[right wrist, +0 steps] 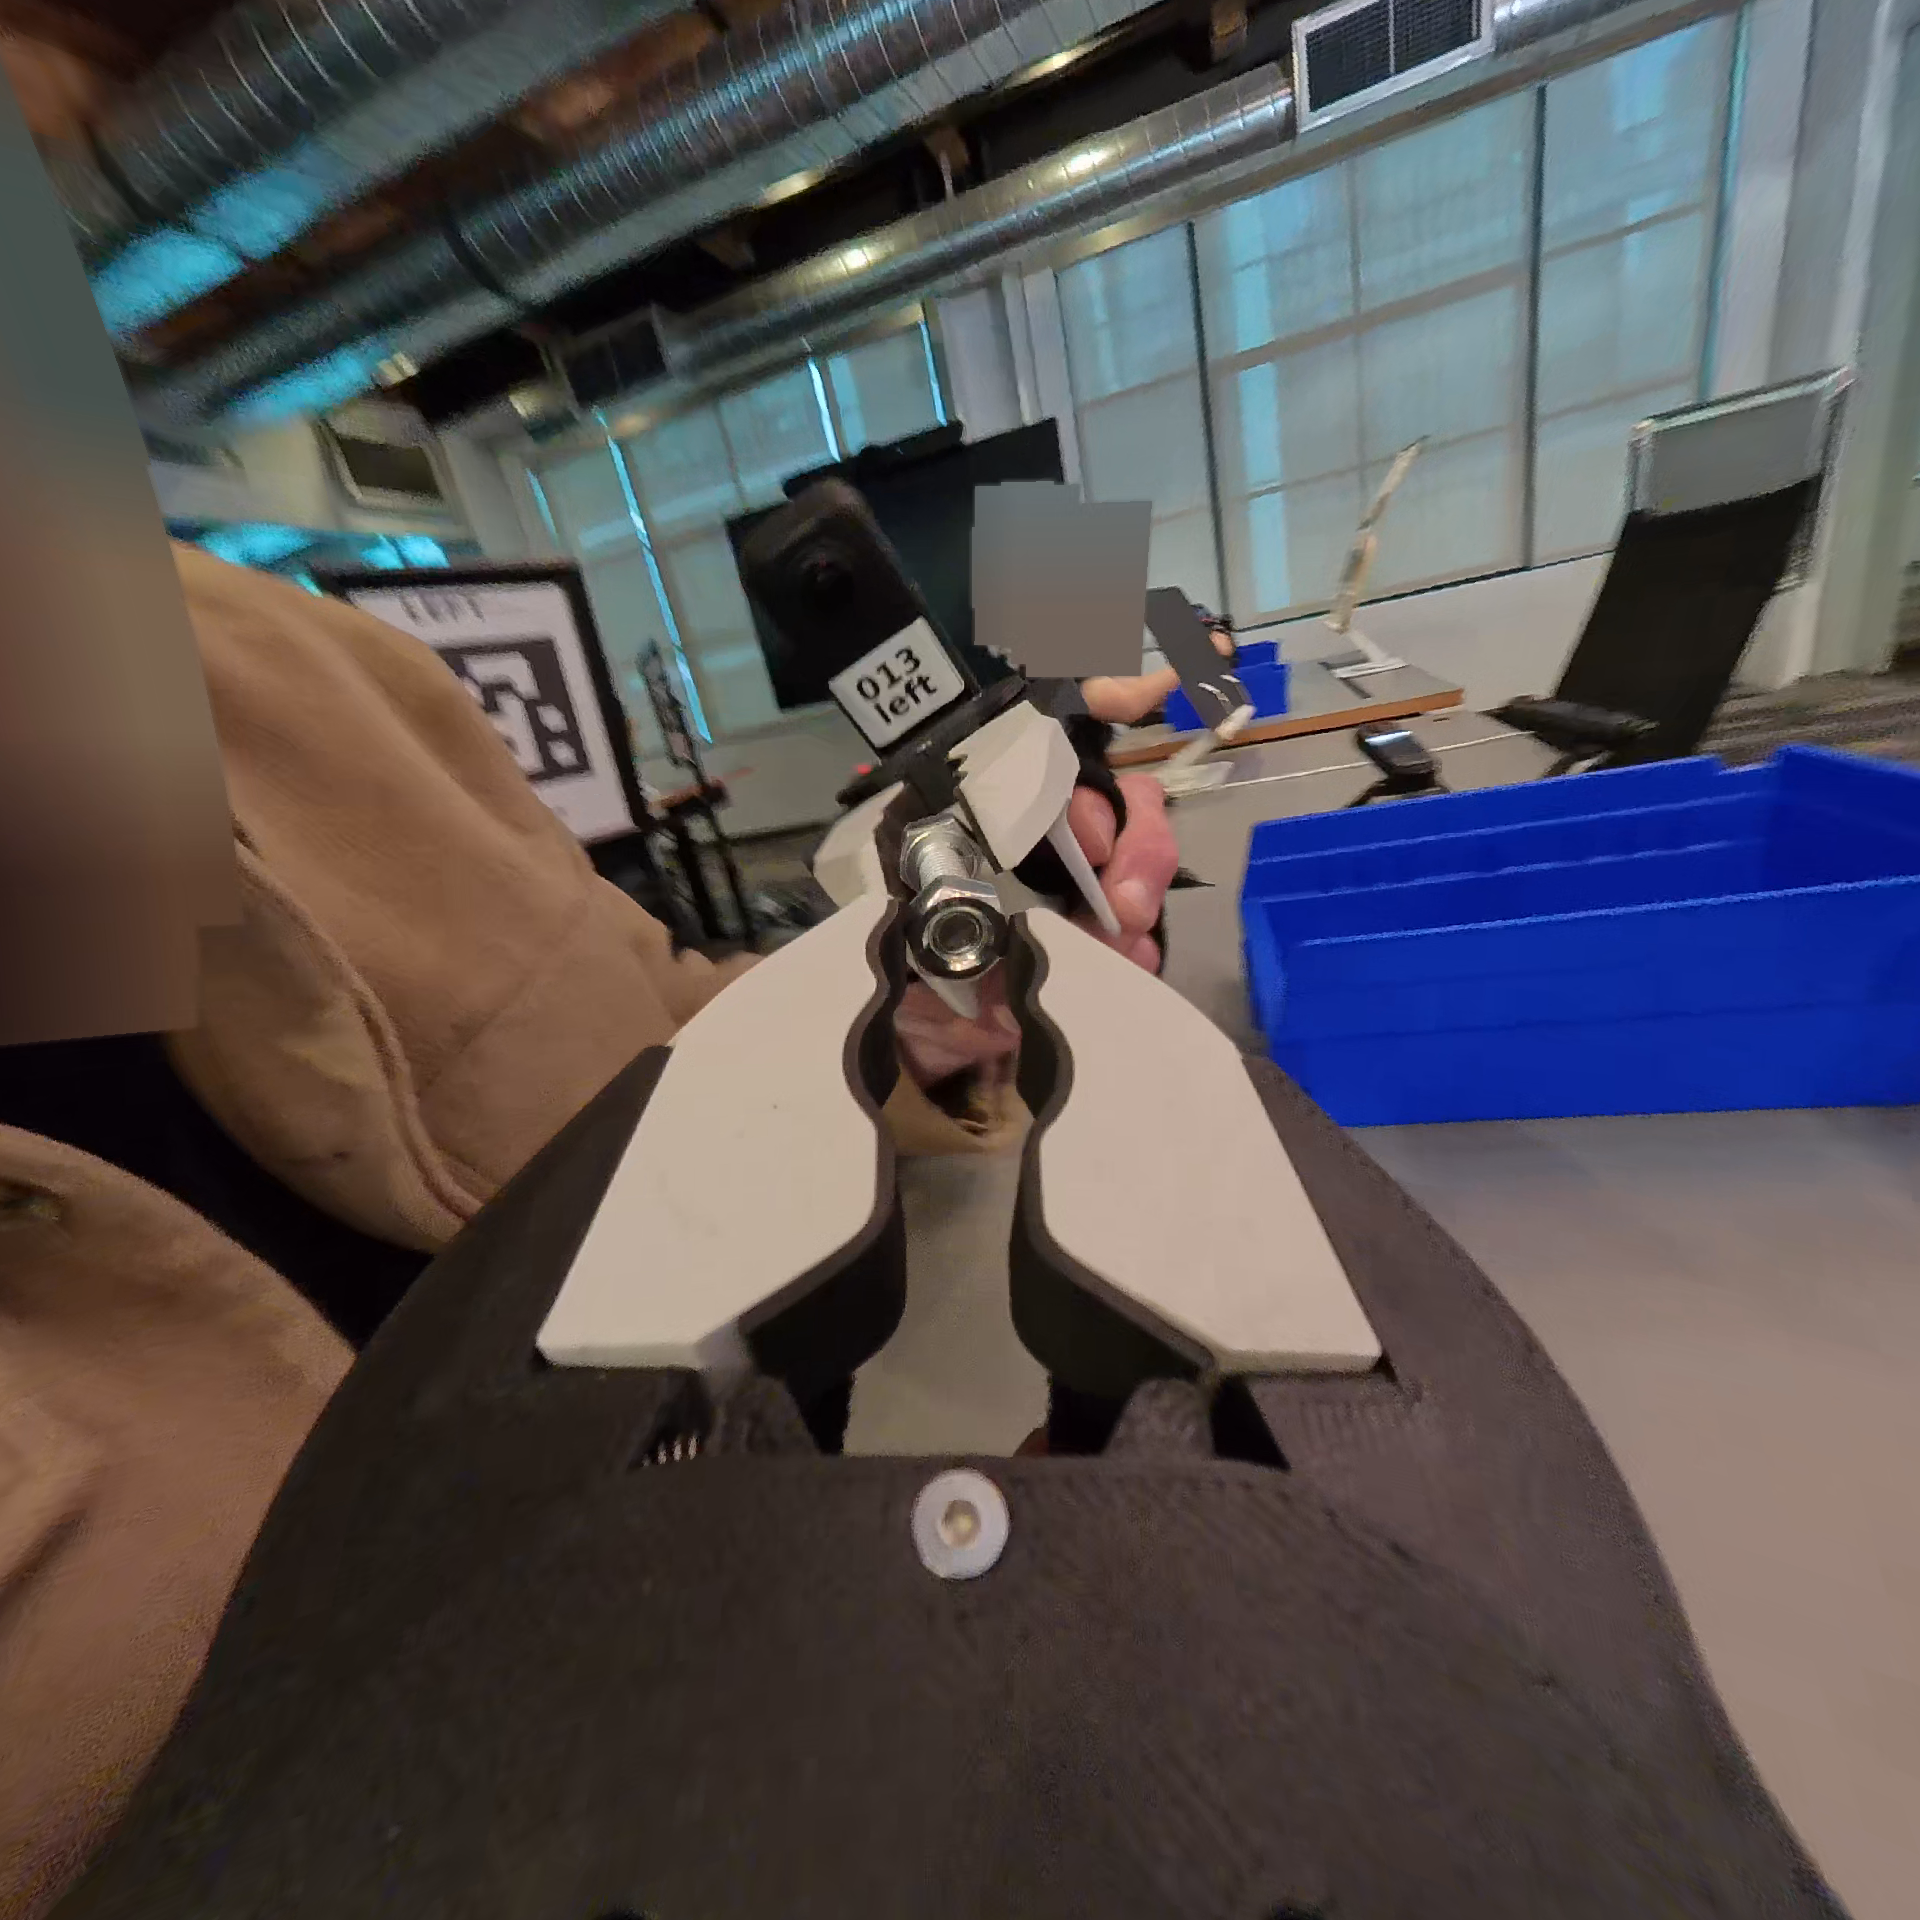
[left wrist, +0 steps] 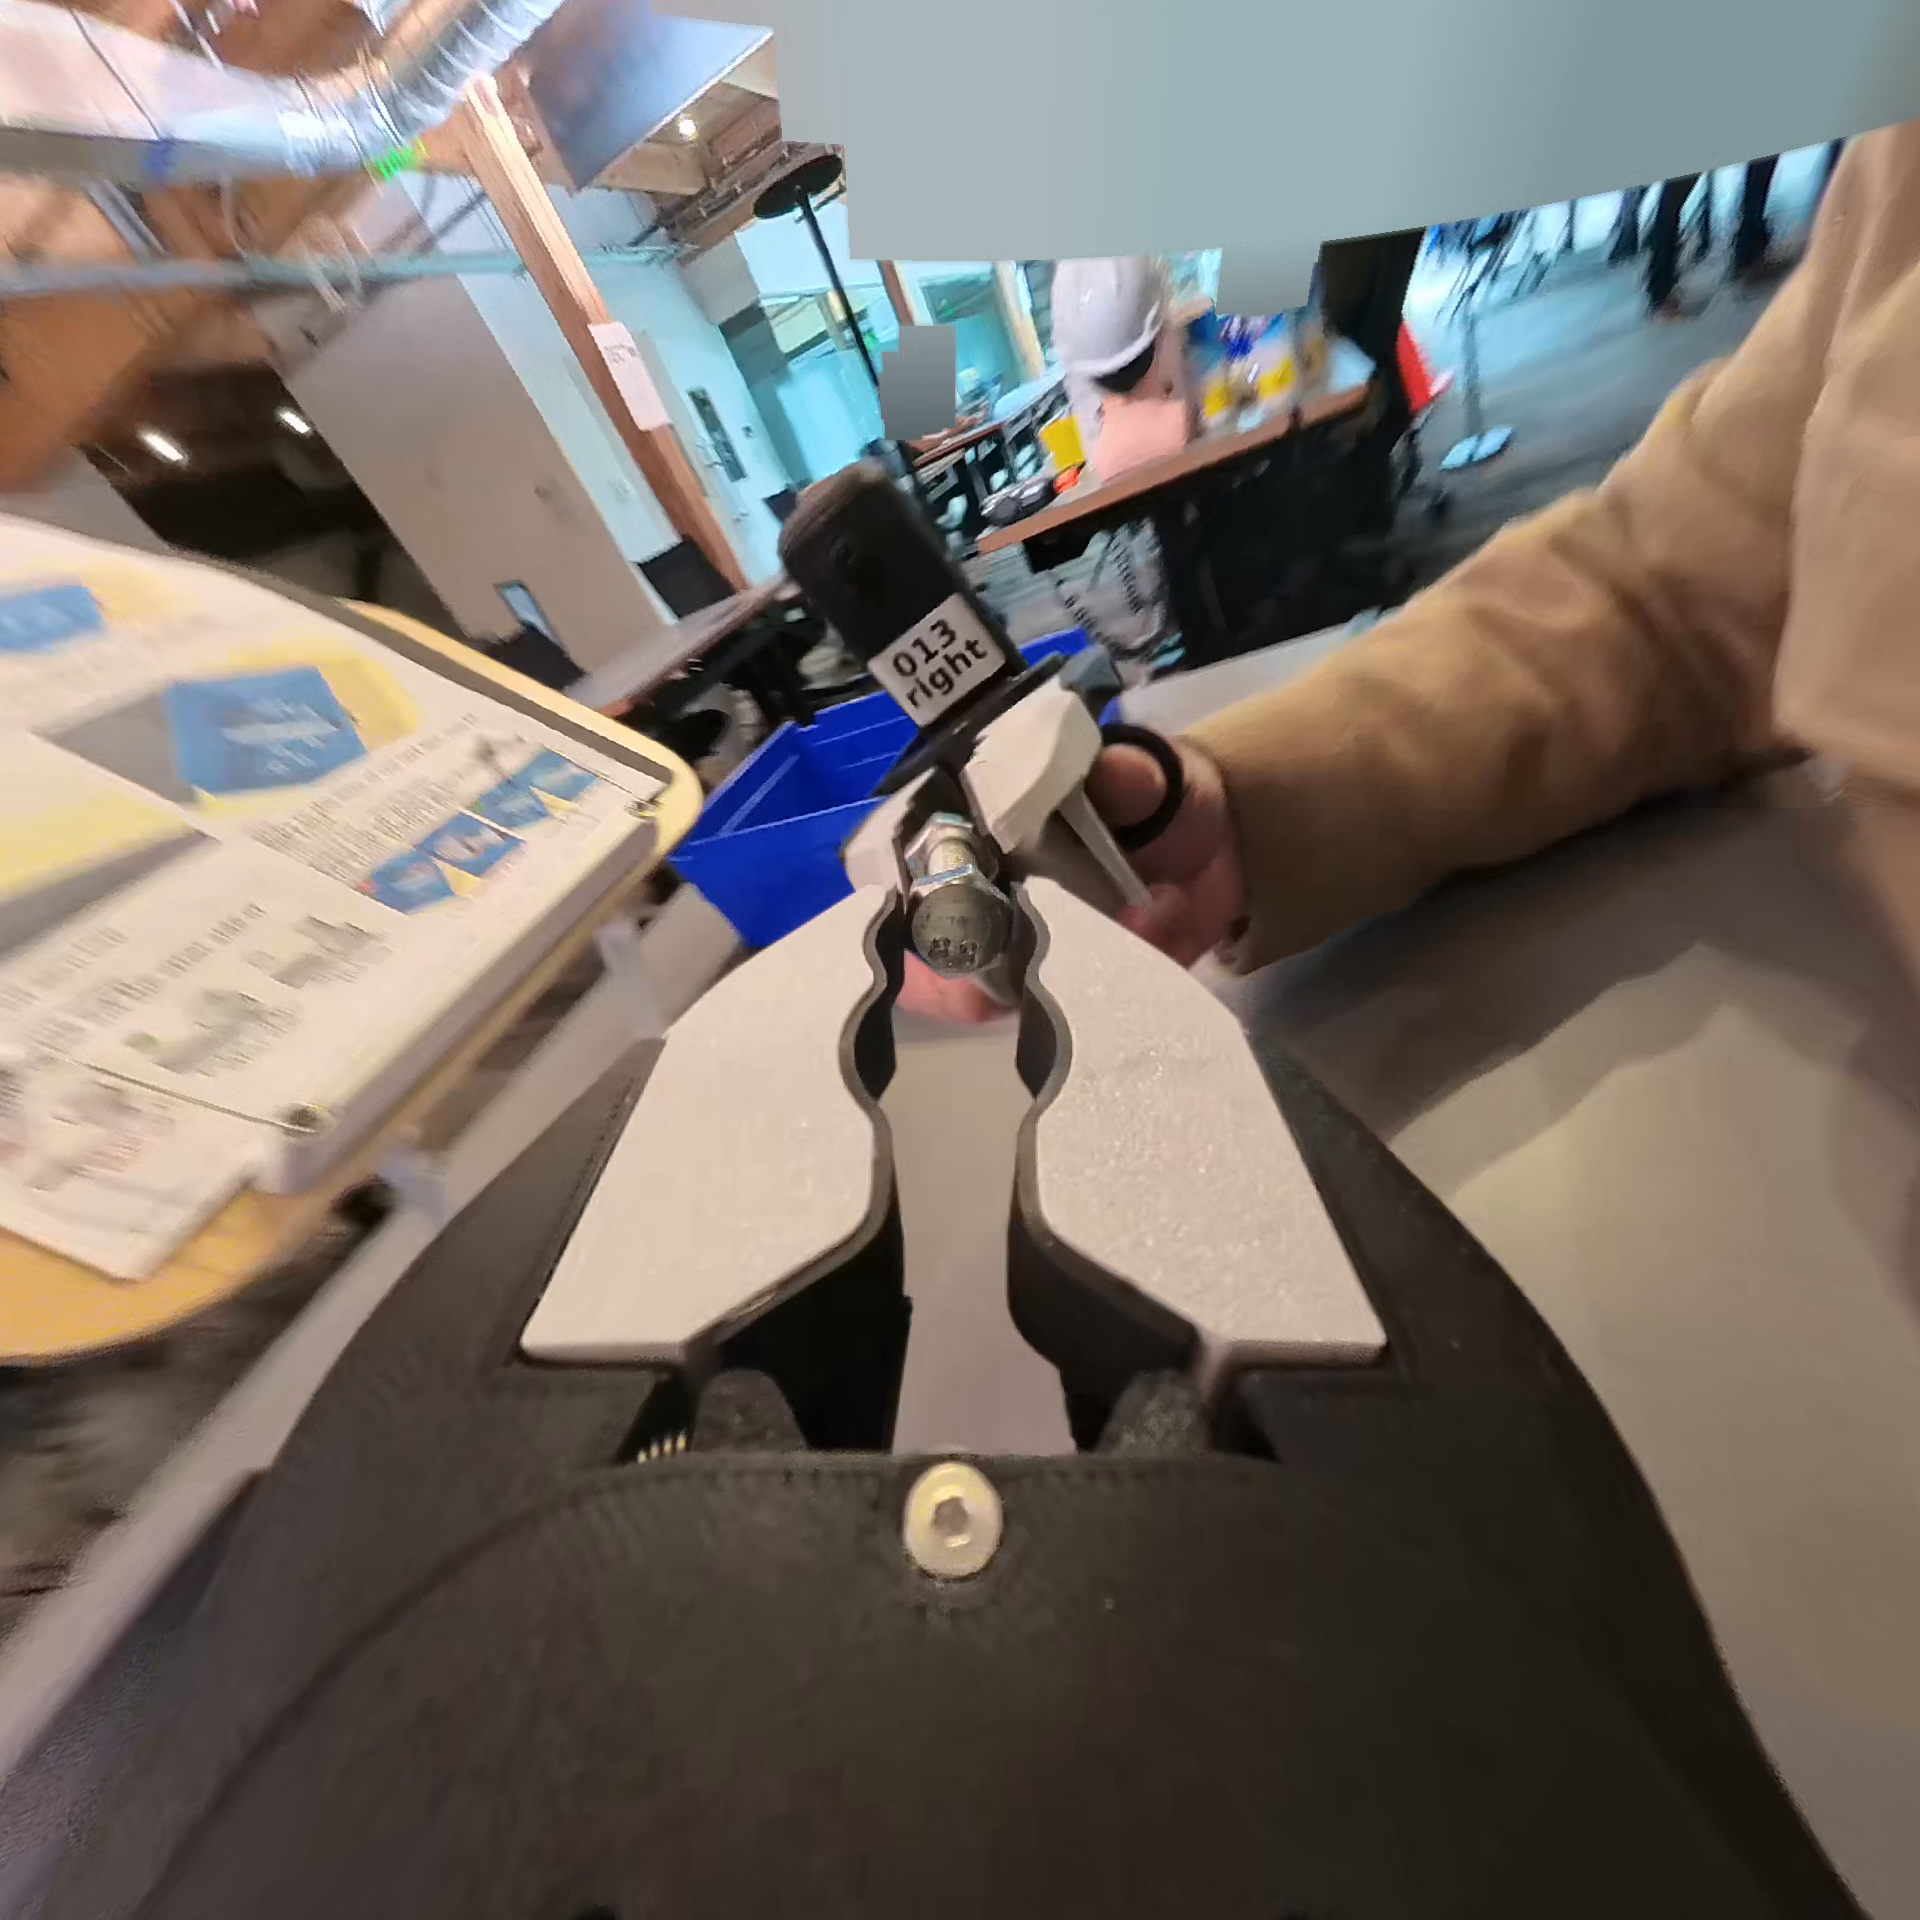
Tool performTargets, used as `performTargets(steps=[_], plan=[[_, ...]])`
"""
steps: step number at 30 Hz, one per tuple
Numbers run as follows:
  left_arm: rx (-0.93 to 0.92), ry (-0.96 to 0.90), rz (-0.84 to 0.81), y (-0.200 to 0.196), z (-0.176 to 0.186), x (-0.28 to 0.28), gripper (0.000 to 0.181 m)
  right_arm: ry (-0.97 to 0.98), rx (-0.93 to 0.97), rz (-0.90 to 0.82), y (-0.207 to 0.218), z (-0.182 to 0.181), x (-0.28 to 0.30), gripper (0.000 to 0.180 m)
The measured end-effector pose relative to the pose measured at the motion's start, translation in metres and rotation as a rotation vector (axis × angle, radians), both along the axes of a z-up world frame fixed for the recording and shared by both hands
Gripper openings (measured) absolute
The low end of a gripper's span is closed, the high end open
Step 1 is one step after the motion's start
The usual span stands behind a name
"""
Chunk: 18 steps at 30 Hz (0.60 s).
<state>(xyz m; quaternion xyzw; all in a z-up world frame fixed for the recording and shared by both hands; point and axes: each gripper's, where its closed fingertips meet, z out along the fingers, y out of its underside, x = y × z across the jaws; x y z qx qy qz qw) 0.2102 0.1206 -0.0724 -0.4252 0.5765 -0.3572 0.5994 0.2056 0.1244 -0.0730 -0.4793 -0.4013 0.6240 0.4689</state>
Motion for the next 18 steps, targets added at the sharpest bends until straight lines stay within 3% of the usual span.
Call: performTargets(steps=[11, 15, 18], plan=[[-0.722, -0.132, -0.370, -0.004, -0.002, 0.001, 0.018, -0.328, 0.805, -0.373, -0.004, 0.002, 0.008, 0.019], [-0.850, -0.167, -0.479, -0.006, -0.001, 0.000, 0.018, -0.451, 1.057, -0.450, -0.007, 0.002, 0.009, 0.019], [-0.873, -0.196, -0.517, -0.008, 0.001, -0.001, 0.017, -0.447, 1.064, -0.450, -0.010, 0.005, 0.009, 0.019]])
